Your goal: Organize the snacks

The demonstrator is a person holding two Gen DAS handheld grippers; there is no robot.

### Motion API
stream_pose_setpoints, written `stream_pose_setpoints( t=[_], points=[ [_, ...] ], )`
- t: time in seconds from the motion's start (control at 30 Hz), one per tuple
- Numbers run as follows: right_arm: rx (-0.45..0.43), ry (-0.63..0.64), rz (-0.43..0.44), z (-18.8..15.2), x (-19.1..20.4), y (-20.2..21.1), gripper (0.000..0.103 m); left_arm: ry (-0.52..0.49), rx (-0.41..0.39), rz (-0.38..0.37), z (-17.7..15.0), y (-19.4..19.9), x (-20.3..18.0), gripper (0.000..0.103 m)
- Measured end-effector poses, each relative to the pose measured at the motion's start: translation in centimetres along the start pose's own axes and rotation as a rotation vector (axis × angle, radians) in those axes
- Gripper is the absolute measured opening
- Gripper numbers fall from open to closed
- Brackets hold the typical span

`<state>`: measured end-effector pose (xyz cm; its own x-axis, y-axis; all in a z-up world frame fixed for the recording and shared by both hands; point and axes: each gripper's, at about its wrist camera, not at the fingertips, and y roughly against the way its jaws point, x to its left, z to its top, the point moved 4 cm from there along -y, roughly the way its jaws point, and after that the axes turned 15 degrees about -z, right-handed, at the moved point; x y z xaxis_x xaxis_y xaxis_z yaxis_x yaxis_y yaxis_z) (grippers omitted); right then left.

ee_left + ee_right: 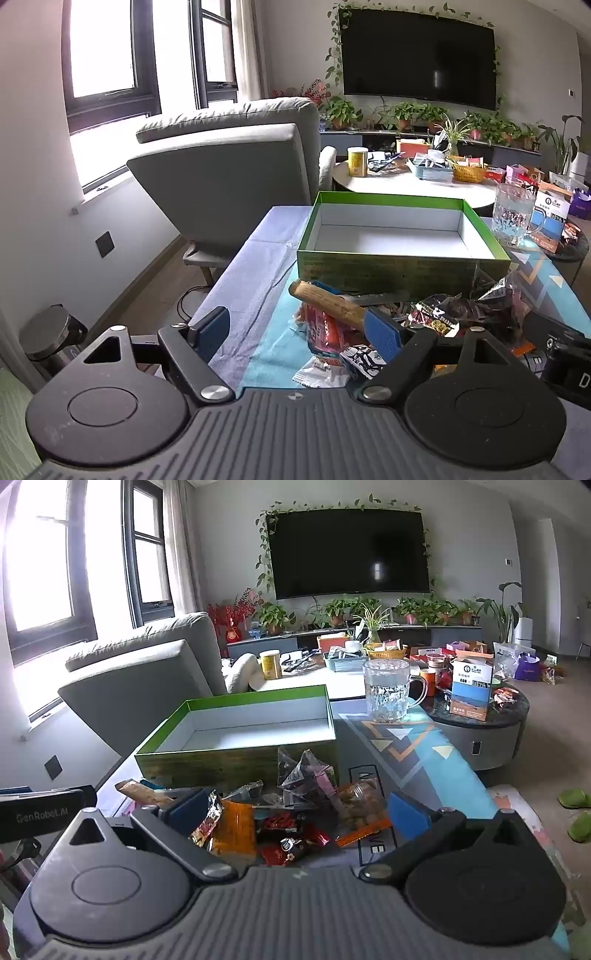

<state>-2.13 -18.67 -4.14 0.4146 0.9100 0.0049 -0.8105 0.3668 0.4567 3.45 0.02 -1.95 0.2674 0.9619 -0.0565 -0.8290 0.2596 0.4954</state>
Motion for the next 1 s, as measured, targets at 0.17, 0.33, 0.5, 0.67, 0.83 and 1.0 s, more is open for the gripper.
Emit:
stream_pose_setpoints(
  t=[0.17, 0.33, 0.5, 0.67, 0.83, 1.0],
  points=[
    [0.026, 0.005, -0.003, 0.0, 0.2, -0.2, 0.041, -0.002, 0.001, 0.006, -0.9, 0.0, -0.5, 0.078],
    [0.029, 0.003, -0.003, -0.1, -0.1, 0.2, 0.041, -0.005, 0.033, 0.005, -1.0, -0.2, -0.4, 0.078],
    [0.033, 0.005, -0.004, -0.3, 0.0, -0.3, 0.041, 0.007, 0.043, -0.003, -0.7, -0.5, 0.1, 0.078],
    [0.033, 0.004, -0.007, -0.3, 0.0, -0.2, 0.041, 0.006, 0.048, -0.006, -0.7, -0.5, 0.1, 0.078],
    [0.040, -0.004, -0.013, -0.4, 0.2, -0.4, 0.041, 0.005, 0.051, -0.009, -0.8, -0.6, 0.0, 0.078],
    [0.042, -0.005, -0.012, -0.4, 0.1, -0.6, 0.041, 0.005, 0.050, -0.011, -0.8, -0.6, 0.0, 0.078]
  ],
)
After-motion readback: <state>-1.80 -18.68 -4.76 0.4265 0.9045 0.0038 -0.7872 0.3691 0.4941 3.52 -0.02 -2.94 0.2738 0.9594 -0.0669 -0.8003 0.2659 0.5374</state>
